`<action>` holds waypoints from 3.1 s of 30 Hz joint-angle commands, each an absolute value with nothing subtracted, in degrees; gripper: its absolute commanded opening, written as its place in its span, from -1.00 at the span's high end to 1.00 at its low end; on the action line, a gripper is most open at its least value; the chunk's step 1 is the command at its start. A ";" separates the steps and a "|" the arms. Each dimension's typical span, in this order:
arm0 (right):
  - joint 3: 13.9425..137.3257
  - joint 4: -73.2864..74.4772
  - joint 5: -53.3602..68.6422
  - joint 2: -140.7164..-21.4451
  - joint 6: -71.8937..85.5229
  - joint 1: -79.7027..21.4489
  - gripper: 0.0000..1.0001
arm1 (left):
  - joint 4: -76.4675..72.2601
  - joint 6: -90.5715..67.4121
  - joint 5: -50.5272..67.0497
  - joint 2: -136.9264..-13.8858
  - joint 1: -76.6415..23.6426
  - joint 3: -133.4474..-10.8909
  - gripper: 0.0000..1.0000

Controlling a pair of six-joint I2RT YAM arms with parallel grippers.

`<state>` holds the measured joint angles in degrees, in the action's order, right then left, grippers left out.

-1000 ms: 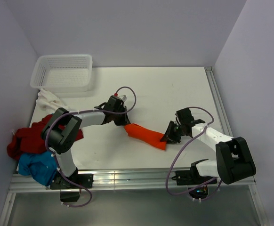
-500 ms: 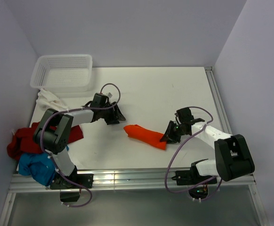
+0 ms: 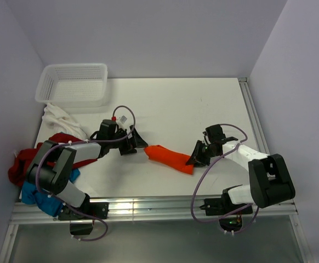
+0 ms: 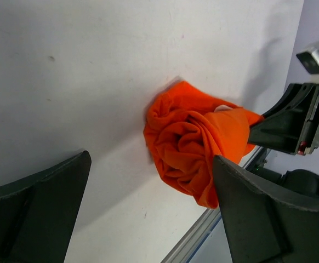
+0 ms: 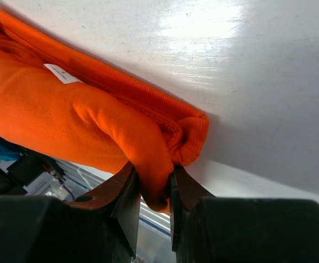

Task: Roll the t-shirts
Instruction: Place the rolled tshirt into the container

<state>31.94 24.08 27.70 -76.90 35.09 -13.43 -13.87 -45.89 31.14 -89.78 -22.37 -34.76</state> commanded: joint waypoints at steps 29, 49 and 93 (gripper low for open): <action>29.09 26.89 24.17 -80.33 34.01 -13.54 1.00 | -12.06 -43.07 18.30 -95.44 -37.61 -36.12 -0.68; 29.70 26.80 23.56 -78.93 34.28 -13.54 1.00 | -7.30 -44.03 12.92 -100.46 -39.55 -37.00 0.99; 98.33 15.22 25.14 -111.86 50.01 -31.37 1.00 | 26.21 -30.42 5.45 -105.99 -5.90 -96.59 0.99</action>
<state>93.06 19.11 24.91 -109.25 47.68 -29.93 33.63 -32.86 8.36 -104.51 -9.30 -93.30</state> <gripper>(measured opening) 0.275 0.211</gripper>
